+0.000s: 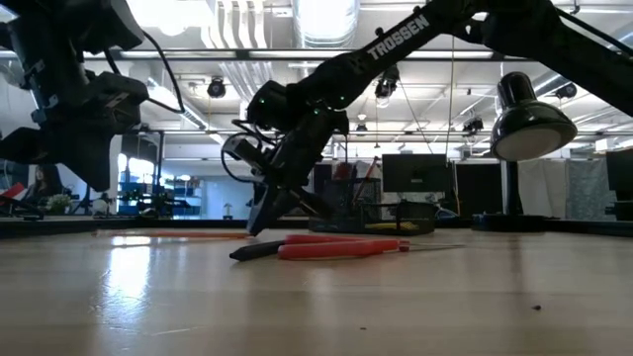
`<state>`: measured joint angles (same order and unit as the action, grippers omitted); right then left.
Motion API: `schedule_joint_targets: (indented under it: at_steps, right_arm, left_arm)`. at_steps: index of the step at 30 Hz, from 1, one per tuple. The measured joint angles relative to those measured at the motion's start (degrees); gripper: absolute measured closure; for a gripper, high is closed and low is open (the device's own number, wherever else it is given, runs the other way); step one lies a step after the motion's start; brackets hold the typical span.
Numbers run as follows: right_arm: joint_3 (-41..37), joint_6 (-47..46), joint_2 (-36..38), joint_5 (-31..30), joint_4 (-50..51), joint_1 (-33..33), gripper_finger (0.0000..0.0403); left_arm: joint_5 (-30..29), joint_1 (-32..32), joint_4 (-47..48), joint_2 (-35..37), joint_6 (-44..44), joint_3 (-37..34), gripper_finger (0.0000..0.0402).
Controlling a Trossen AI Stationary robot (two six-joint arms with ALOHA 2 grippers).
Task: Pick and place office supplies into organizer
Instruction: Put the pencil into the desk organizer
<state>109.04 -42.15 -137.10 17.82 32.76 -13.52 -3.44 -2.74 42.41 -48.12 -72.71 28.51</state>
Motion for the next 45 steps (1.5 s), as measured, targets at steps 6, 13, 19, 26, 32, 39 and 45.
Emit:
schedule_joint_targets:
  at_steps: [6,13,19,26,32,39,45]
  right_arm:
    - [-0.47,-1.10,-0.04,0.11,-1.94,0.00,0.0392]
    - [0.52,-2.07,-0.07,0.61,-1.90,-0.35,0.0392]
    - [1.32,-1.80,-0.04,0.53,-2.26,-0.78,0.0392]
    - [0.10,-1.78,-0.11,0.17,-2.16,-0.90,0.0392]
    - [0.01,-1.78,-0.11,0.13,-4.06,-0.88,0.0392]
    - [-0.13,-1.78,-0.11,0.06,-4.62,-0.90,0.0392]
    - [-1.22,-1.78,-0.09,0.05,-4.64,-0.80,0.0392]
  left_arm:
    - [0.02,0.00,0.04,-0.29,0.02,-0.04,0.0402]
    - [0.02,-0.02,0.02,-0.29,0.09,-0.05,0.0401]
    - [0.00,-0.07,0.07,-0.19,0.09,-0.42,0.0401]
    - [0.00,-0.04,0.04,-0.28,0.09,-0.67,0.0401]
    - [0.00,-0.04,0.04,-0.25,0.09,-0.74,0.0401]
    - [0.02,-0.04,0.04,-0.50,0.09,-0.74,0.0402]
    - [0.00,-0.04,0.04,-0.50,0.09,-0.74,0.0402]
